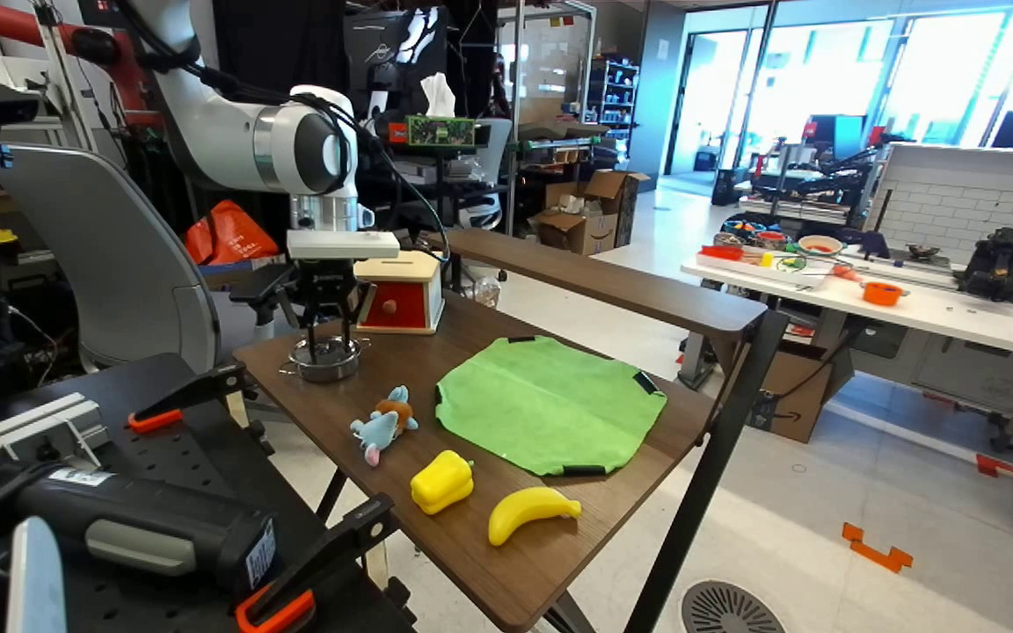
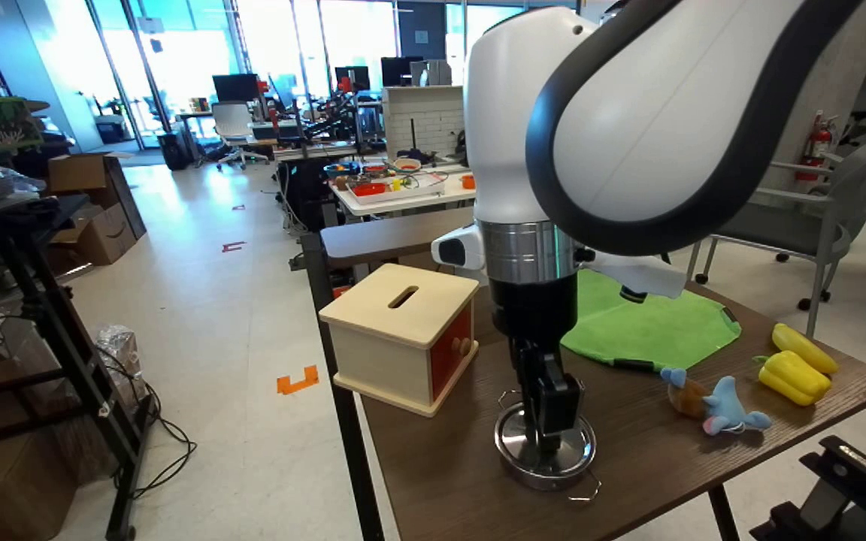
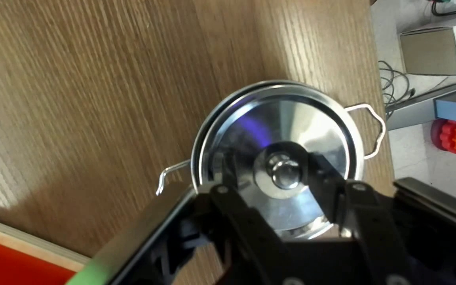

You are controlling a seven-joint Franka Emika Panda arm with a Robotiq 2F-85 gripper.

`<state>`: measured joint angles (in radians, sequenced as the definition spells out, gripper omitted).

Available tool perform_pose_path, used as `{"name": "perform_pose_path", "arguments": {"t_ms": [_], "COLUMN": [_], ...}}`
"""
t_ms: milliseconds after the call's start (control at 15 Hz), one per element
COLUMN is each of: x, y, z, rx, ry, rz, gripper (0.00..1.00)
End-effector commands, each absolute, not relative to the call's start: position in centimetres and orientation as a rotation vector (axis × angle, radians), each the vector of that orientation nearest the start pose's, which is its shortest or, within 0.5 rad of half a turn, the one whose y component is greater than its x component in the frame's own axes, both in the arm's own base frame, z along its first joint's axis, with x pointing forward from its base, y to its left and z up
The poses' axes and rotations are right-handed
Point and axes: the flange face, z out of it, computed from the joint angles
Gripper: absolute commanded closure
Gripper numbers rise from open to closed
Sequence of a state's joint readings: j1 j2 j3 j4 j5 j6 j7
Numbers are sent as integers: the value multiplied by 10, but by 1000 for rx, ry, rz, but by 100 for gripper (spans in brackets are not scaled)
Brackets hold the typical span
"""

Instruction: Put the lid of the pot on the table, then put the doll in the pot

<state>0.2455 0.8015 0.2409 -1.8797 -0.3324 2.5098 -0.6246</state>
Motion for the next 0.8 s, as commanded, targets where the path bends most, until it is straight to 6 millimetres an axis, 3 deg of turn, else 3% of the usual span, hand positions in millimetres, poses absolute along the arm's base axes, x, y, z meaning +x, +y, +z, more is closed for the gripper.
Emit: {"name": "perform_pose_path", "arguments": {"t_ms": [0, 200, 733], "x": [544, 550, 547], "y": [293, 292, 284], "z": [77, 80, 103], "rx": [-2419, -2416, -2419], "ry": [-1979, -1979, -1959], "rz": [241, 250, 243], "gripper": [82, 99, 95]}}
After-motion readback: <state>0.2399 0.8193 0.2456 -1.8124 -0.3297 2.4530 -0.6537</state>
